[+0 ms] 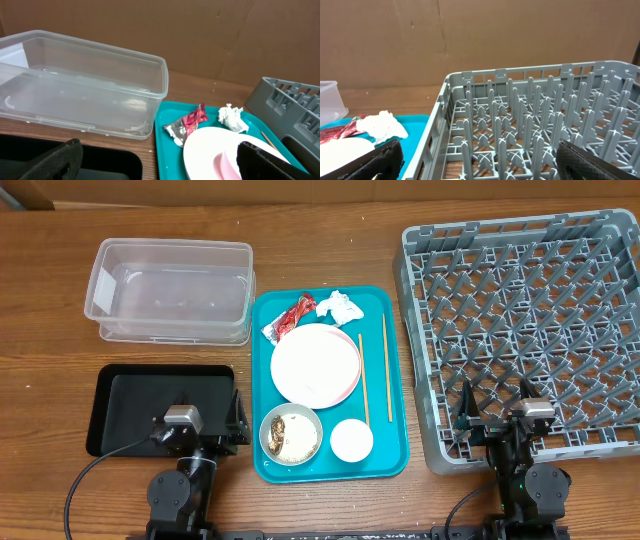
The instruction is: Sort waste into correct bins and load items into the dishwasher
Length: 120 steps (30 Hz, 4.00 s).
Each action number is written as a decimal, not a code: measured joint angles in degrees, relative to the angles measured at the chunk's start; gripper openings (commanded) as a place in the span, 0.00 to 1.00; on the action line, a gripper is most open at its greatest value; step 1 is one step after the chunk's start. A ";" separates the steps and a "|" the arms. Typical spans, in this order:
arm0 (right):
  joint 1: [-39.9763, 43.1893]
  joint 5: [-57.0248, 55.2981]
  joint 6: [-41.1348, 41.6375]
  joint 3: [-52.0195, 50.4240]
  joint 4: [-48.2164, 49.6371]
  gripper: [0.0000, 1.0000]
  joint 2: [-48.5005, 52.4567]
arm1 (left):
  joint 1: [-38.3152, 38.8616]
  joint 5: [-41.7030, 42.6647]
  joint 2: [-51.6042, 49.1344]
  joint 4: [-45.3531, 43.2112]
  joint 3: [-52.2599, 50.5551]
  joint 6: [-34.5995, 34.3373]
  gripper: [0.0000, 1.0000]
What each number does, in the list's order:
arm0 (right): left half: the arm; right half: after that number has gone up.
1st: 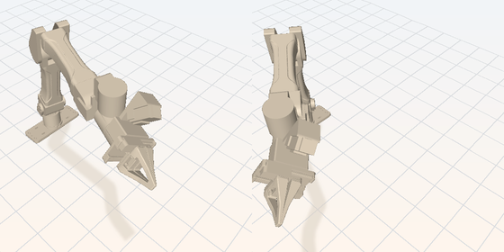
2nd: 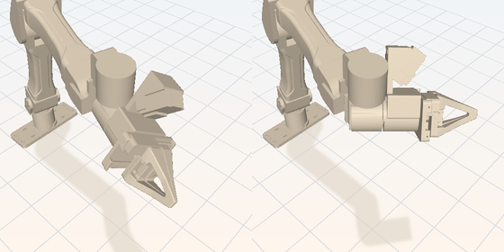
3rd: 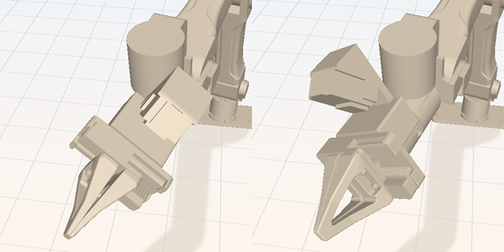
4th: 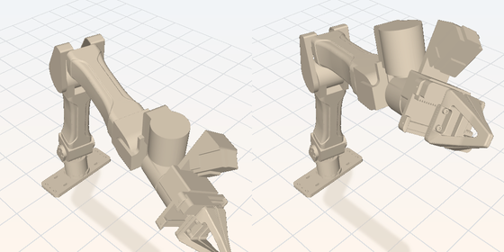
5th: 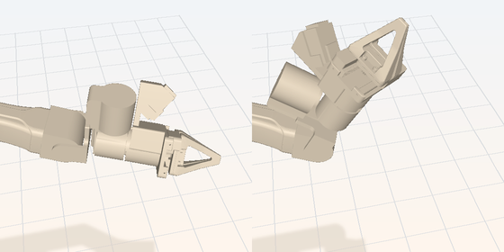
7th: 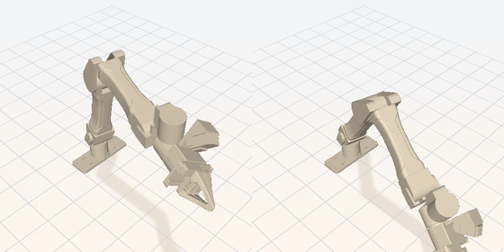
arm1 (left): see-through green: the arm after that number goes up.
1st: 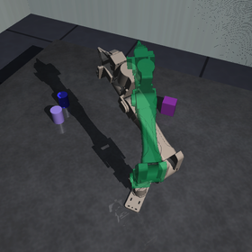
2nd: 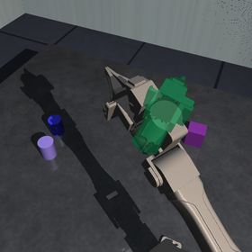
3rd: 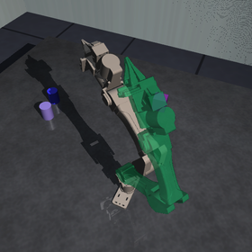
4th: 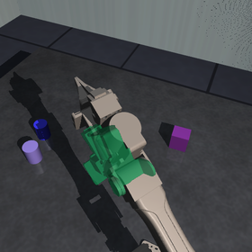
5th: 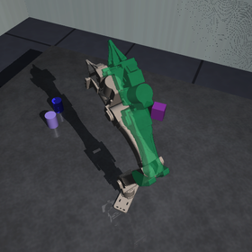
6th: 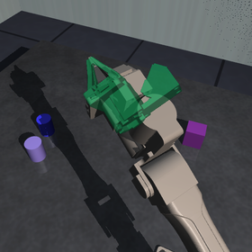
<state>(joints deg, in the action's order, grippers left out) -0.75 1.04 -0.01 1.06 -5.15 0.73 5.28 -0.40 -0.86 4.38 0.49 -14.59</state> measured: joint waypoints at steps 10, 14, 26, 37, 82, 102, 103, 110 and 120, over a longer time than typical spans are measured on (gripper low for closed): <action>0.02 0.02 0.00 0.00 0.02 1.00 0.00 | 0.00 0.00 0.00 0.00 0.00 0.00 1.00; 0.02 0.00 0.02 0.00 -0.02 1.00 0.00 | 0.00 0.00 0.00 0.00 0.00 0.00 1.00; 0.02 0.02 -0.02 0.00 -0.02 1.00 0.00 | 0.00 0.00 0.00 0.00 0.00 0.00 1.00; 0.02 0.00 0.00 0.00 -0.02 1.00 0.00 | 0.00 0.00 0.00 0.00 0.00 0.00 1.00; 0.00 7.50 7.30 0.00 1.60 1.00 0.00 | 0.00 7.54 0.00 -1.22 0.00 -4.57 1.00; 0.00 28.50 23.17 32.89 -18.73 1.00 11.15 | 0.00 27.67 -11.23 15.37 35.71 -4.85 1.00; 0.00 28.44 22.60 35.78 -21.84 1.00 13.77 | 0.00 27.78 -13.90 19.61 39.26 -4.70 1.00; 0.00 26.88 20.11 52.76 -39.19 1.00 35.65 | 0.00 33.66 -32.87 31.26 56.70 -4.72 1.00; 0.00 29.44 18.18 57.35 -51.49 1.00 53.96 | 1.31 44.92 -41.64 35.39 60.87 -6.40 1.00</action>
<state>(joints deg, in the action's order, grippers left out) -0.75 30.48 18.17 58.41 -56.64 54.70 6.59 44.51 -42.50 39.77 61.36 -20.99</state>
